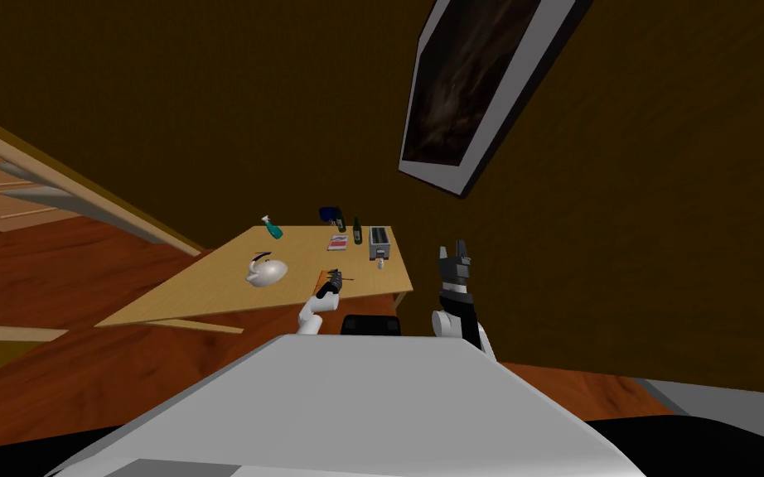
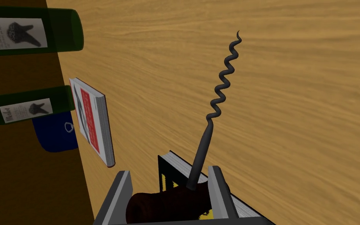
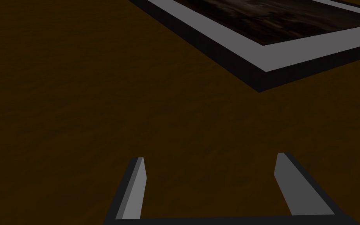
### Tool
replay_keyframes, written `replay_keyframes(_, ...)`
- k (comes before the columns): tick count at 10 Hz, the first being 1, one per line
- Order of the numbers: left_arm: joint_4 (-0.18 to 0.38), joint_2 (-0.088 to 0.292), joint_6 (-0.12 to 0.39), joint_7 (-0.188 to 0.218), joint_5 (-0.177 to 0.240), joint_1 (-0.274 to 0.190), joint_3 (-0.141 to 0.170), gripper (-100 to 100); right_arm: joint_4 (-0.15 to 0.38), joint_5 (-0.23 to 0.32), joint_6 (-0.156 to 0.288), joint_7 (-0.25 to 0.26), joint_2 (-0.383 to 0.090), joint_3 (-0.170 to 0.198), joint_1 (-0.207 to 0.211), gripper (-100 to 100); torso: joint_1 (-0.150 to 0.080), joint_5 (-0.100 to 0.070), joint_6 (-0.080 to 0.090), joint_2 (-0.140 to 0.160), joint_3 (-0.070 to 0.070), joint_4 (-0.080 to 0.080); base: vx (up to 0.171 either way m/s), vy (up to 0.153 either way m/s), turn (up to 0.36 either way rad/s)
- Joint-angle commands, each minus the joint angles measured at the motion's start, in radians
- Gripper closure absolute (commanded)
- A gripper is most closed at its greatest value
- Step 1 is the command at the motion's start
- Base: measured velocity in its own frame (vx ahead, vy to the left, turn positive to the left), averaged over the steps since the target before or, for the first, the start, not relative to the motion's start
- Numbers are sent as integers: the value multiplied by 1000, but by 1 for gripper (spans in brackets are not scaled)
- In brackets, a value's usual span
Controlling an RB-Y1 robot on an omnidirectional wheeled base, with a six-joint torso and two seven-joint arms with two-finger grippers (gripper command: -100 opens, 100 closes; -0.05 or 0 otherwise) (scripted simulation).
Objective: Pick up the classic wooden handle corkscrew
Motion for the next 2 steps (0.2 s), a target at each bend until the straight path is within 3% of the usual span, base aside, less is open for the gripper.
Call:
replay_keyframes(1, 0, 0, 0, 0, 0, 0, 0, 100, 0, 0, 0, 0, 0, 0, 0, 0, 0, 0, 0, 0, 0, 0, -46, -6, 0)
replay_keyframes(2, -2, -1, 5, 0, -1, 1, 0, 0, 0, 0, 0, 0, 0, 0, 0, 0, 0, 0, 0, -3, -1, 0, -9, -1, 1)
